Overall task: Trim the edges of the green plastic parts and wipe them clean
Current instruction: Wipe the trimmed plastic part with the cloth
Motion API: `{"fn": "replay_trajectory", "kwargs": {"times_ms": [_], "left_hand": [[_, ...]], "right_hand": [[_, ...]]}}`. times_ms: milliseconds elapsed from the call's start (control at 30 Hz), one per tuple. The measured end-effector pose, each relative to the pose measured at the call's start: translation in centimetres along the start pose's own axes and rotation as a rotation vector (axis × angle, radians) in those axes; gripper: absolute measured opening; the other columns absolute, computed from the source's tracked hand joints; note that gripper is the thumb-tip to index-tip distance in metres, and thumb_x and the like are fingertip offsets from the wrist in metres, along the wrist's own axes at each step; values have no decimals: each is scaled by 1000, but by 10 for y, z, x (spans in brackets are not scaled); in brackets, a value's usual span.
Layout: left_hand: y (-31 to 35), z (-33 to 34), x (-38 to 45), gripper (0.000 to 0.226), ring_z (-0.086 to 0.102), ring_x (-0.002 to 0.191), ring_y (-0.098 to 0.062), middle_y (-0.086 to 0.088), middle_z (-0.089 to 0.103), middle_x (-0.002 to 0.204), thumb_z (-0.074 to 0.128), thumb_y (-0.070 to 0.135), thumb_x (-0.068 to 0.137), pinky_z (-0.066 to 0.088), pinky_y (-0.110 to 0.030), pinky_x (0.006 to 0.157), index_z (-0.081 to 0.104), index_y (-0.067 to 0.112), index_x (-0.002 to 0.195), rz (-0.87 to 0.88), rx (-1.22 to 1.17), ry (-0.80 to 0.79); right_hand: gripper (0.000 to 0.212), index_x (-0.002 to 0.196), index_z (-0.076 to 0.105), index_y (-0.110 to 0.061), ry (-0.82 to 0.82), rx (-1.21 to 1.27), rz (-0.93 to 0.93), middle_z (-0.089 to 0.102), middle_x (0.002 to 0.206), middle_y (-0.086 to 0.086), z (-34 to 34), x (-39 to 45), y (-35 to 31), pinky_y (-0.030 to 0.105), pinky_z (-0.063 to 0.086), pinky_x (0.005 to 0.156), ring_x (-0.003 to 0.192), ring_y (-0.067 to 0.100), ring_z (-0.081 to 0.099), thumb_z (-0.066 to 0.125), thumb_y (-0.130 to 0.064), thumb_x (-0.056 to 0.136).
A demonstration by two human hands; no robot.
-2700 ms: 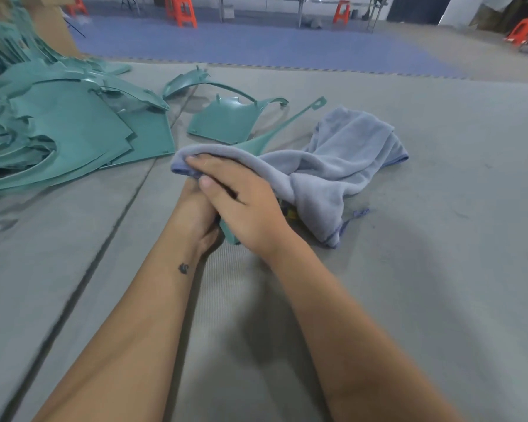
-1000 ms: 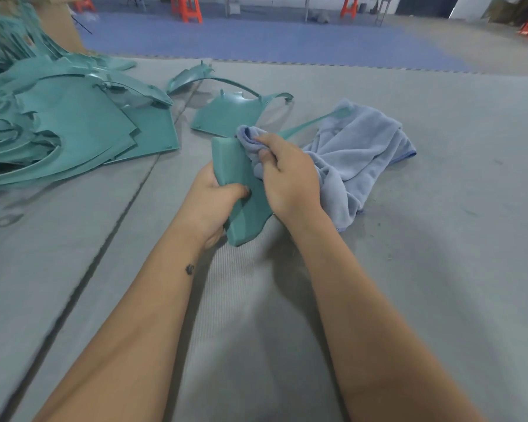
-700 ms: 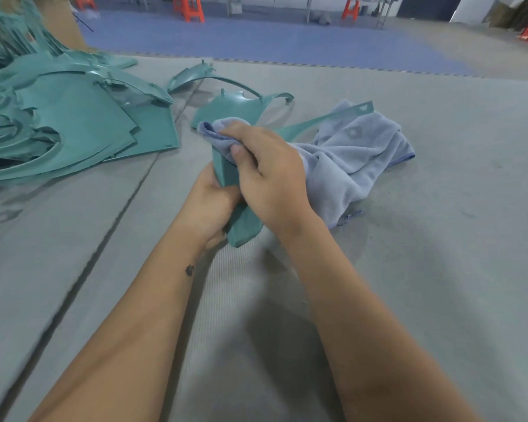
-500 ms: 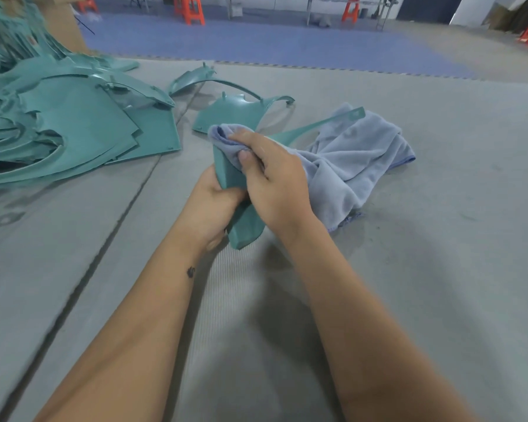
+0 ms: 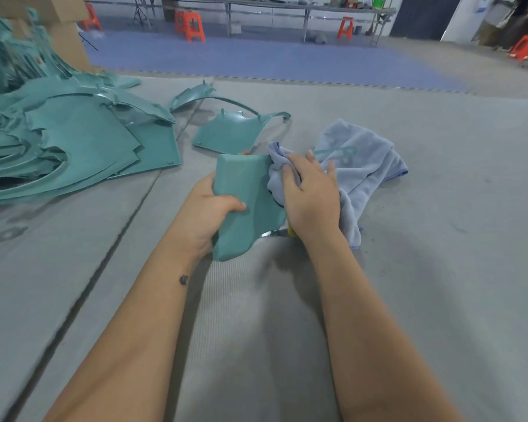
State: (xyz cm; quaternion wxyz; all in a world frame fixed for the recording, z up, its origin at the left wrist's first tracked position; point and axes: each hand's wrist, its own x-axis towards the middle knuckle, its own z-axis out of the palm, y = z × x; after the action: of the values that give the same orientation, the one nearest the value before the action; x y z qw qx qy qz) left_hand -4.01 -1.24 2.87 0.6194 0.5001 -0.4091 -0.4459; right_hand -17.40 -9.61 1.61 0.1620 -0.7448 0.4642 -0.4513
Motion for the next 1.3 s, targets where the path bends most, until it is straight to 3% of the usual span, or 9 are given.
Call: {"fn": "replay_trajectory", "kwargs": {"times_ms": [100, 433, 600, 700, 767, 900, 1000, 1133, 1300], "left_hand": [[8, -8, -5, 58, 70, 73, -14, 5, 75, 89, 55, 1, 59, 56, -27, 58, 74, 42, 95, -9, 32, -26], [18, -22, -12, 48, 70, 63, -13, 5, 74, 76, 54, -3, 58, 53, -24, 51, 78, 33, 80, 28, 95, -39], [17, -27, -12, 44, 70, 64, -17, 2, 75, 78, 55, -8, 63, 54, -26, 52, 76, 25, 83, 17, 80, -12], [16, -29, -11, 43, 69, 61, -20, -2, 74, 75, 50, -18, 74, 55, -30, 51, 71, 17, 86, 7, 53, 43], [15, -27, -11, 42, 69, 59, -20, -2, 74, 74, 49, -18, 77, 55, -30, 49, 71, 17, 85, 14, 22, 54], [14, -18, -11, 41, 71, 64, -20, -2, 75, 79, 50, -13, 81, 55, -29, 52, 72, 18, 95, 18, -26, 1], [12, -16, -10, 35, 69, 60, -20, -3, 74, 73, 52, -10, 83, 55, -29, 51, 73, 17, 83, 17, -47, 59], [10, -18, -8, 33, 70, 59, -21, -6, 73, 72, 52, -8, 85, 55, -29, 50, 73, 14, 73, 2, -103, 116], [8, -18, -6, 20, 70, 61, -20, -6, 74, 73, 53, -1, 90, 55, -27, 52, 68, 10, 85, -11, -131, 140]], "right_hand": [[29, 115, 65, -18, 42, -87, 18, 68, 116, 3, -4, -1, 5, 36, 3, 121, 139, 21, 39, 39, -20, 102], [30, 118, 57, -16, -36, -513, 202, 57, 131, 15, -12, 10, 24, 42, 2, 121, 128, 31, 48, 33, -23, 103], [24, 112, 58, -8, 42, -600, 246, 64, 112, 16, -14, 10, 27, 44, 11, 119, 123, 35, 49, 41, -14, 97], [19, 105, 58, -5, 96, -527, 174, 62, 107, 13, -13, 9, 24, 34, 30, 90, 108, 32, 51, 42, -9, 95], [20, 104, 59, -3, 106, -474, 112, 60, 108, 12, -13, 8, 23, 30, 24, 72, 105, 29, 48, 42, -6, 94], [29, 108, 66, 0, 115, -289, -81, 62, 106, 16, -6, 2, 2, 32, 28, 73, 102, 34, 50, 46, -8, 89], [26, 106, 66, 4, 14, -183, -185, 62, 102, 21, 6, -6, -19, 36, 31, 78, 97, 37, 53, 50, -6, 88], [20, 103, 66, 2, -105, -140, -219, 60, 99, 17, 13, -12, -29, 35, 34, 79, 96, 34, 51, 51, -3, 90], [13, 90, 65, -1, -167, -155, -263, 59, 92, 10, 5, -9, -33, 31, 31, 75, 94, 29, 51, 54, -8, 90]]}}
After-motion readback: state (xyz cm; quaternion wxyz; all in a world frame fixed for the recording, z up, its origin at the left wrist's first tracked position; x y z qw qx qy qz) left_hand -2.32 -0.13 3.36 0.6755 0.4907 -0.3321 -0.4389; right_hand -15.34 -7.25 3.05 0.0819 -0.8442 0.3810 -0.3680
